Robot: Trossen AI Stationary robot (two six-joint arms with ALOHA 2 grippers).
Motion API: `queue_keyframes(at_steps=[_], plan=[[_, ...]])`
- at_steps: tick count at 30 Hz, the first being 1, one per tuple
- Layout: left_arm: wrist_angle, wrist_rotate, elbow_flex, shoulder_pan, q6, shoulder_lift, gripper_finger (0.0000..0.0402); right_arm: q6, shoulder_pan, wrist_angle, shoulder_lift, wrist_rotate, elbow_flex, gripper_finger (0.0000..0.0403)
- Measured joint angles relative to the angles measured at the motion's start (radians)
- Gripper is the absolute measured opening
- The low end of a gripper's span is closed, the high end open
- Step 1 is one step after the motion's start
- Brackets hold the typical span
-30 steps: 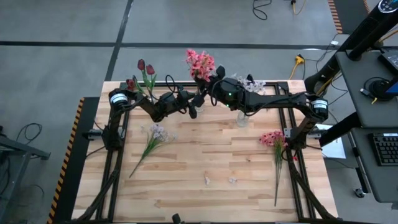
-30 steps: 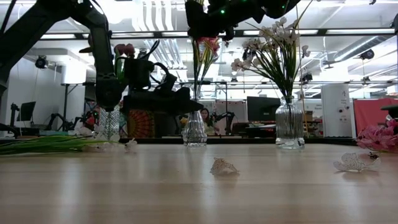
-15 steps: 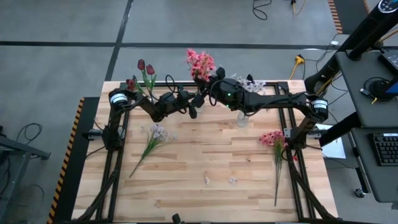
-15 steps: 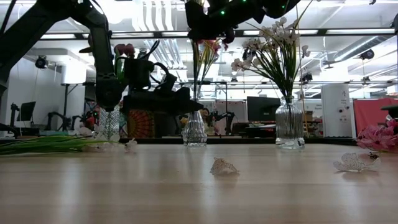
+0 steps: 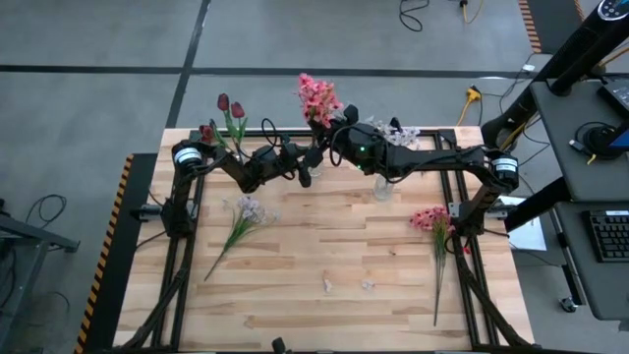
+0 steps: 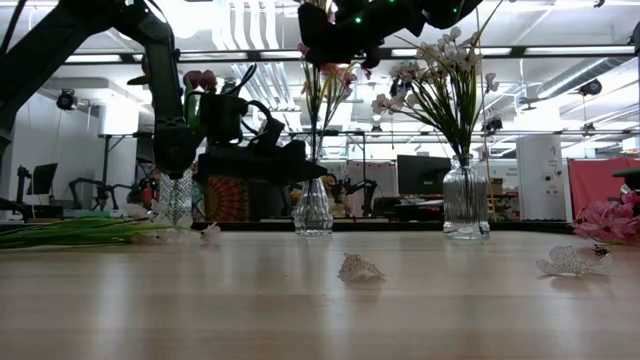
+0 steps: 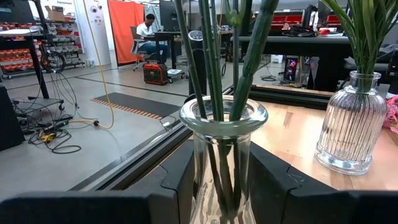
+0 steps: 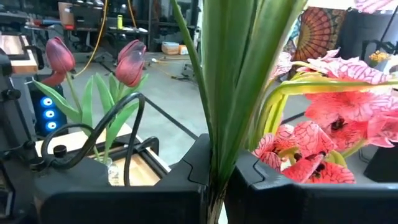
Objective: Sort flowers into vase by color
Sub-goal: Put the left pink flowers into the middle transparent vase
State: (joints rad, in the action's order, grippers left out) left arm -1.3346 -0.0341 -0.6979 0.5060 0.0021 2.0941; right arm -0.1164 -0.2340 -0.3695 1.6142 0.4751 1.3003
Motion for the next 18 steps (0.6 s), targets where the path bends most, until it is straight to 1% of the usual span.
queue_keyframes(at_steps=[4,11,18], plan=[[0.000,0.000,0.000,0.000,0.000,0.000,0.0097,-0.005,0.000,0.003,0.000,0.000,0.000,0.0023],[0.000,0.000,0.000,0.000,0.000,0.000,0.0097,0.012,0.000,0.021,0.000,-0.001,0.001,0.0077],[0.000,0.000,0.000,0.000,0.000,0.000,0.0097,0.012,0.000,0.022,0.000,-0.001,0.001,0.0121]])
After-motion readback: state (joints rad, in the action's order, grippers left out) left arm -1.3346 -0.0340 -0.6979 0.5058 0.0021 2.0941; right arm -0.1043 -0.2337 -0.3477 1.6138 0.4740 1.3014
